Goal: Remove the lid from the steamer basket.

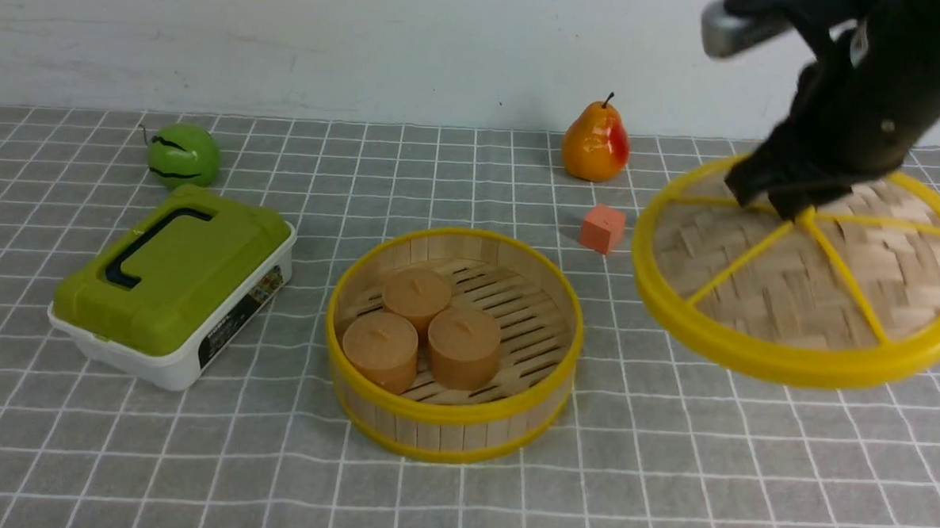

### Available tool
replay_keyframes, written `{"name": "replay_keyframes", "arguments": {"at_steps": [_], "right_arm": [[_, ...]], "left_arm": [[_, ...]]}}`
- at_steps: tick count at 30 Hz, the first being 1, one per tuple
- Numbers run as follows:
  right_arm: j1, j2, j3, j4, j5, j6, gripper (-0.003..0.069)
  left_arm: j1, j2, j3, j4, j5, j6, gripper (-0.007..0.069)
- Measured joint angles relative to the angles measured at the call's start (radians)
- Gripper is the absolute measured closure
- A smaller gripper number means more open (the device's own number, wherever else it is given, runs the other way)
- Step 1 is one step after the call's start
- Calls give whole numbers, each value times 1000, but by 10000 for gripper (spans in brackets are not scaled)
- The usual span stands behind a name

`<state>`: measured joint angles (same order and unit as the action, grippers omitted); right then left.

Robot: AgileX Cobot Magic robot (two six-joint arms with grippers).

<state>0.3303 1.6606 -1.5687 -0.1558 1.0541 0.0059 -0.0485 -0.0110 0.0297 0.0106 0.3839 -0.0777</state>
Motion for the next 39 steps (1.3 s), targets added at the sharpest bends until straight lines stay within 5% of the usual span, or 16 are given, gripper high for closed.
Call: {"name": "replay_keyframes", "arguments": {"at_steps": [7, 16, 22, 24, 27, 31, 35, 39], "right_arm": [[-86, 69, 234, 4, -301, 110, 575], [-112, 202, 259, 3, -463, 143, 574], [-112, 233, 259, 19, -475, 147, 449], [-112, 226, 259, 22, -466, 147, 322], [-112, 194, 259, 35, -440, 146, 228], [-112, 62, 259, 75, -377, 107, 174], [-112, -84, 259, 103, -342, 57, 192], [-112, -277, 259, 156, -302, -23, 331]], "left_arm": [[0, 0, 0, 0, 0, 0, 386], [0, 0, 0, 0, 0, 0, 386], [0, 0, 0, 0, 0, 0, 386], [0, 0, 0, 0, 0, 0, 386], [0, 0, 0, 0, 0, 0, 386], [0, 0, 0, 0, 0, 0, 386], [0, 0, 0, 0, 0, 0, 386], [0, 0, 0, 0, 0, 0, 386]]}}
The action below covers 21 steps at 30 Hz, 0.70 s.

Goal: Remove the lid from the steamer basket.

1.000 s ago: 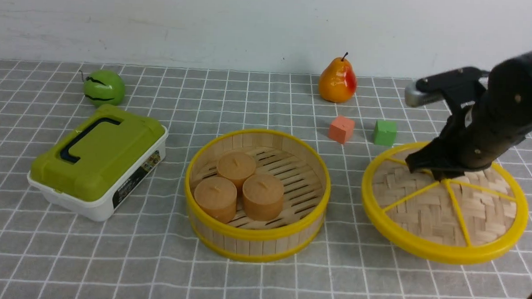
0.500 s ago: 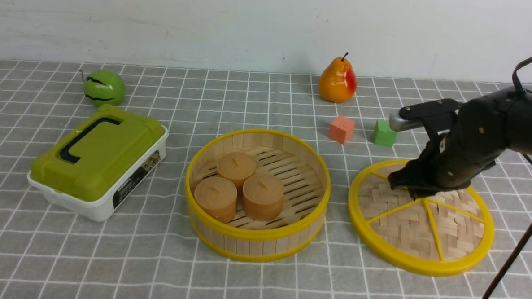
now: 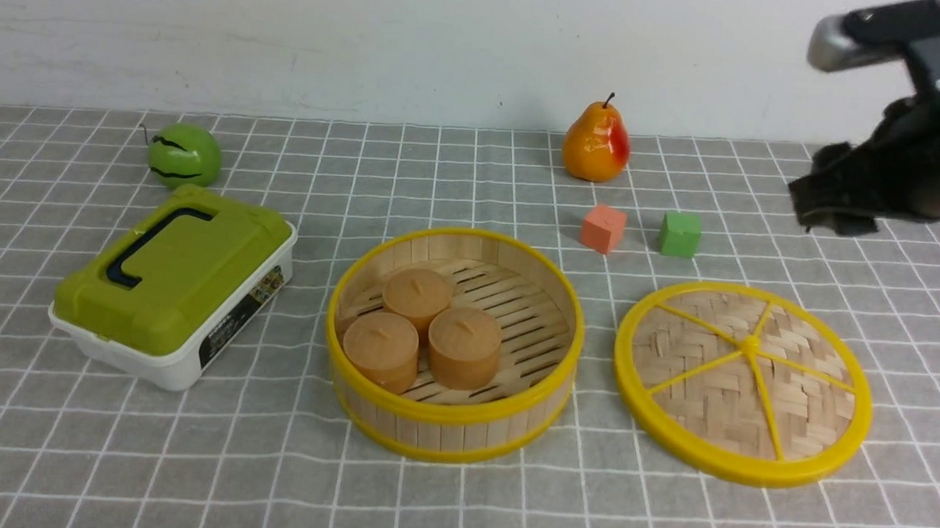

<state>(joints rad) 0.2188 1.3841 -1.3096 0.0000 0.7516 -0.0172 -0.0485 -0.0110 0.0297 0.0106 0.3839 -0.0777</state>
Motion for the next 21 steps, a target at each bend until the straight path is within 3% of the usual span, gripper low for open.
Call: {"name": "replay_keyframes", "arguments": {"at_steps": [1, 2, 4, 5, 7, 10, 21], "right_arm": [[0, -8, 0, 0, 2, -2, 340], [0, -74, 0, 21, 22, -25, 432], [0, -117, 2, 34, 41, -36, 498], [1, -190, 22, 47, 60, -53, 605], [1, -245, 55, 54, 67, -56, 650], [1, -382, 145, 57, 81, -62, 679], [1, -709, 445, 58, 62, -66, 681]], "left_arm": [[0, 0, 0, 0, 0, 0, 386], [0, 0, 0, 0, 0, 0, 386], [0, 0, 0, 0, 0, 0, 386], [0, 0, 0, 0, 0, 0, 386], [0, 0, 0, 0, 0, 0, 386], [0, 0, 0, 0, 0, 0, 386], [0, 0, 0, 0, 0, 0, 386]]}}
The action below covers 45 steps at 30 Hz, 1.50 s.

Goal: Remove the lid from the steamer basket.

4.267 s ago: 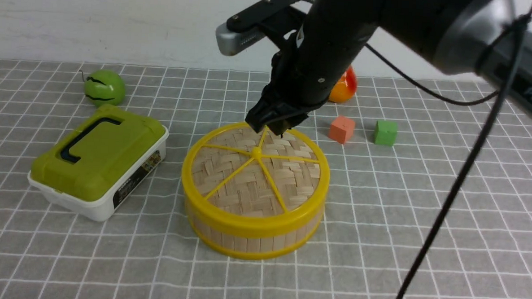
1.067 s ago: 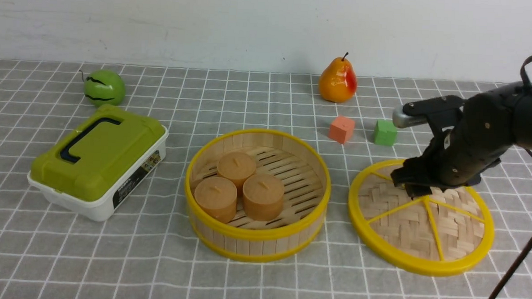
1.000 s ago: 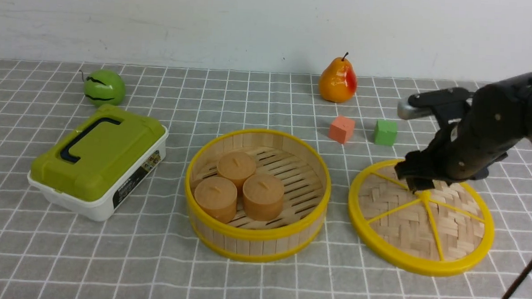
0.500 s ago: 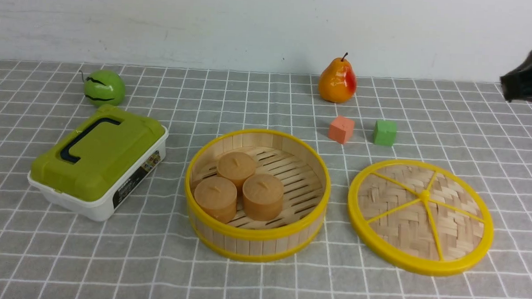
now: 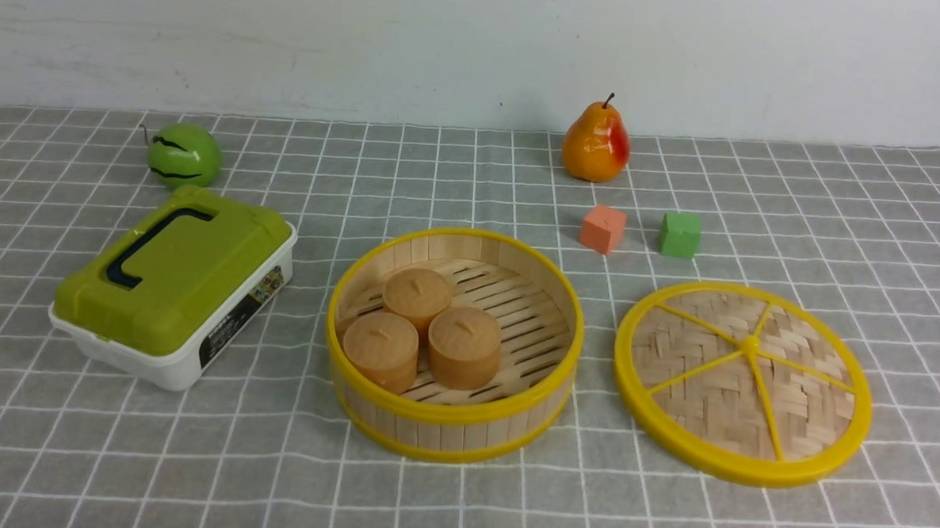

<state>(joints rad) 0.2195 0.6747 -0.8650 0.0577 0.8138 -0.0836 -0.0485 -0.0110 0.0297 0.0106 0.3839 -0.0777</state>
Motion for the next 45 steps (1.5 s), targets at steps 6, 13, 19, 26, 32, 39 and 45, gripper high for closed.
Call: {"name": "replay_keyframes", "arguments": {"at_steps": [6, 13, 19, 26, 32, 39, 45], "right_arm": [[0, -85, 73, 0, 29, 0, 680], [0, -103, 79, -83, 76, 0, 673], [0, -181, 250, -95, -291, 3, 666], [-64, -466, 703, -81, -665, 98, 663], [-153, -654, 883, -58, -669, 133, 663], [-185, -684, 891, -58, -548, 153, 657], [-234, -684, 891, -58, -475, 154, 655]], "left_arm": [[0, 0, 0, 0, 0, 0, 386], [0, 0, 0, 0, 0, 0, 386], [0, 0, 0, 0, 0, 0, 386], [0, 0, 0, 0, 0, 0, 386], [0, 0, 0, 0, 0, 0, 386], [0, 0, 0, 0, 0, 0, 386], [0, 0, 0, 0, 0, 0, 386]]}}
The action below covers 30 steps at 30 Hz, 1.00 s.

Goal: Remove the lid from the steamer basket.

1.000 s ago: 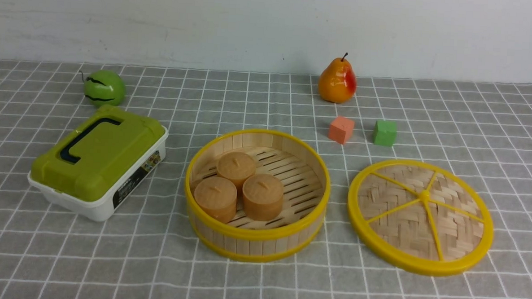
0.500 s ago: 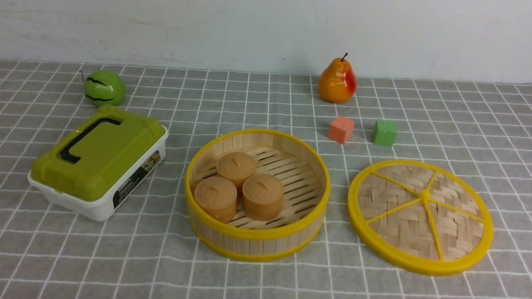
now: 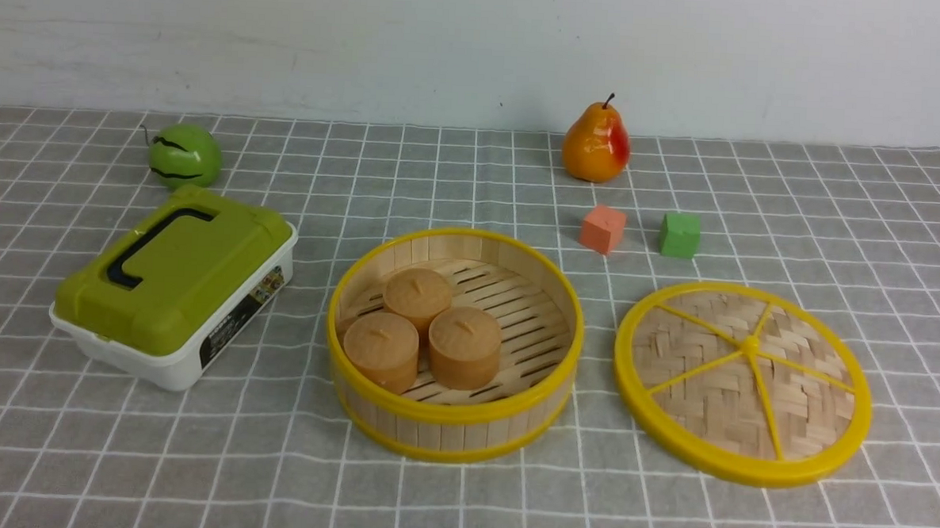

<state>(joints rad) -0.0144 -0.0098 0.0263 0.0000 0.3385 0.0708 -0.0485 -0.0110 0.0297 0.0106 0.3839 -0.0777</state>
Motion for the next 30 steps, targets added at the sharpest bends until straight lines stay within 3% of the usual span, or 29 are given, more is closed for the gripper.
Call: {"name": "replay_keyframes", "arguments": {"at_steps": [30], "right_arm": [[-4, 0, -7, 0, 44, 7, 620]], "left_arm": [[0, 0, 0, 0, 0, 0, 386]]}}
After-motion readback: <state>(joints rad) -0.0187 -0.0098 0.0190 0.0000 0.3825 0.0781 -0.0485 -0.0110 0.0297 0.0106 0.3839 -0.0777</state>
